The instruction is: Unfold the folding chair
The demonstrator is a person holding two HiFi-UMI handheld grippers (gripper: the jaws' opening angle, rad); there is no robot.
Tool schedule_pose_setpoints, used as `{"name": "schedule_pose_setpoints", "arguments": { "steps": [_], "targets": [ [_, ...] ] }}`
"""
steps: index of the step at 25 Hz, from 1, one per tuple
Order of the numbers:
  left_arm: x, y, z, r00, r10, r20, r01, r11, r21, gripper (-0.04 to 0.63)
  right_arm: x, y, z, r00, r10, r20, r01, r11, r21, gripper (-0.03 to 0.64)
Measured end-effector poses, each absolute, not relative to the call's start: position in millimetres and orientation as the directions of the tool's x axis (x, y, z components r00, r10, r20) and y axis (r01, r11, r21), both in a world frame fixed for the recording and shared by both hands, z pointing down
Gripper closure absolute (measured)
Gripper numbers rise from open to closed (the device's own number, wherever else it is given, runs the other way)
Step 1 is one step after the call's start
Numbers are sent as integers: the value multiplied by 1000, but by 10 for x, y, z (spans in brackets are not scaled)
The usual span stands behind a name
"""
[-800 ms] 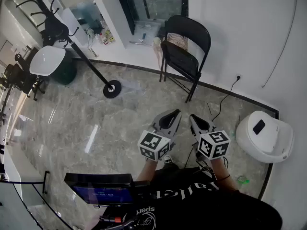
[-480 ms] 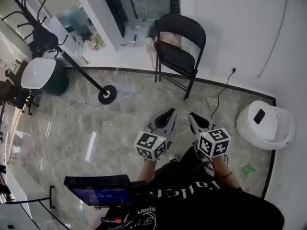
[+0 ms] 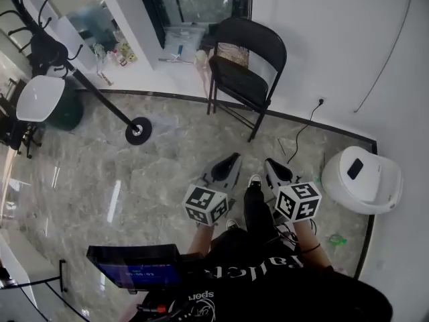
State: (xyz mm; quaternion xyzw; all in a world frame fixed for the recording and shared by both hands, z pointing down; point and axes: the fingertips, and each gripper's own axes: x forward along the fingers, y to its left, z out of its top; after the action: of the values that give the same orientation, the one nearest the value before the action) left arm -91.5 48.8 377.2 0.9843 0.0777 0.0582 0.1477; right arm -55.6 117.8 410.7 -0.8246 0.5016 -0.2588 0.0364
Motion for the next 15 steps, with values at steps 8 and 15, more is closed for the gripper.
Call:
{"name": "schedule_pose_setpoints", "arguments": {
  "steps": [8, 15],
  "targets": [
    [-65, 224, 3793, 986, 139, 87, 105, -942, 318, 589, 318, 965, 4176, 355, -851, 387, -808, -488, -330, 594],
    [918, 99, 3806, 984, 137, 118, 93, -943, 320, 589, 1352, 827, 4174, 345, -857, 383, -816, -476, -328, 594]
  ]
}}
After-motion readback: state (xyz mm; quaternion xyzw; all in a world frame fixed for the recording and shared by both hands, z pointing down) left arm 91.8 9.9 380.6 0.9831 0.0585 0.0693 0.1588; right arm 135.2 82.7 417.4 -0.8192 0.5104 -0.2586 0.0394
